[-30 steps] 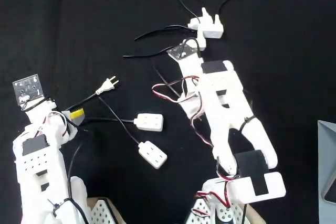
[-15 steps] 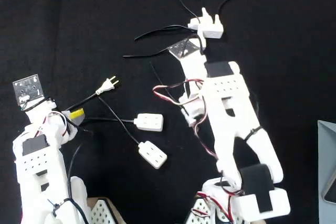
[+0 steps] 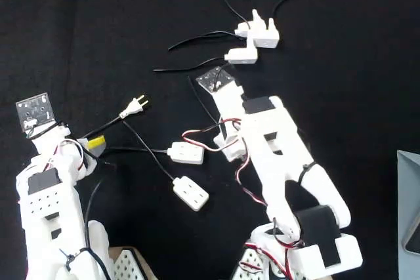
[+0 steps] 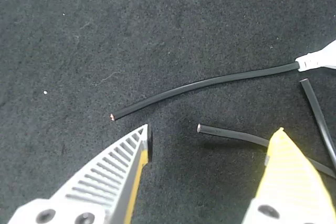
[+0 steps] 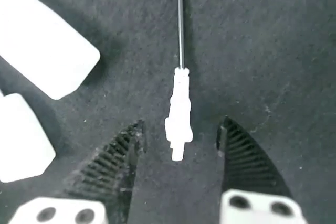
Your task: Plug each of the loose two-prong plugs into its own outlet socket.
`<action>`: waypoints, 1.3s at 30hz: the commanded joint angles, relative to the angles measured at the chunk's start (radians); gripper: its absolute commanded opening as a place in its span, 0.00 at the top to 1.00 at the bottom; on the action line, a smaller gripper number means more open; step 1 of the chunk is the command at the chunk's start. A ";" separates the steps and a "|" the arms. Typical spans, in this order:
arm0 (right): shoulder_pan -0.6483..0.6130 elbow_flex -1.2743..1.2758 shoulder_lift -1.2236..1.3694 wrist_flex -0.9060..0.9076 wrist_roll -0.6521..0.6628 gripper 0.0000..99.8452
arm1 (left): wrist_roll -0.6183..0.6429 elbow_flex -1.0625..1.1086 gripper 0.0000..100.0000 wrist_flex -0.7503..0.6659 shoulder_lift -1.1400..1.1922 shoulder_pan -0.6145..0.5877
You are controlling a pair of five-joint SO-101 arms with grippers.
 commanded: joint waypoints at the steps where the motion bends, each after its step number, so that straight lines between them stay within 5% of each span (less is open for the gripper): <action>1: -0.005 0.001 -0.028 -0.040 -0.002 0.79 | 0.009 -0.022 0.65 -0.018 -0.018 0.013; 39: 0.052 -0.137 0.189 0.021 0.008 0.89 | 0.009 -0.022 0.65 -0.018 -0.018 0.013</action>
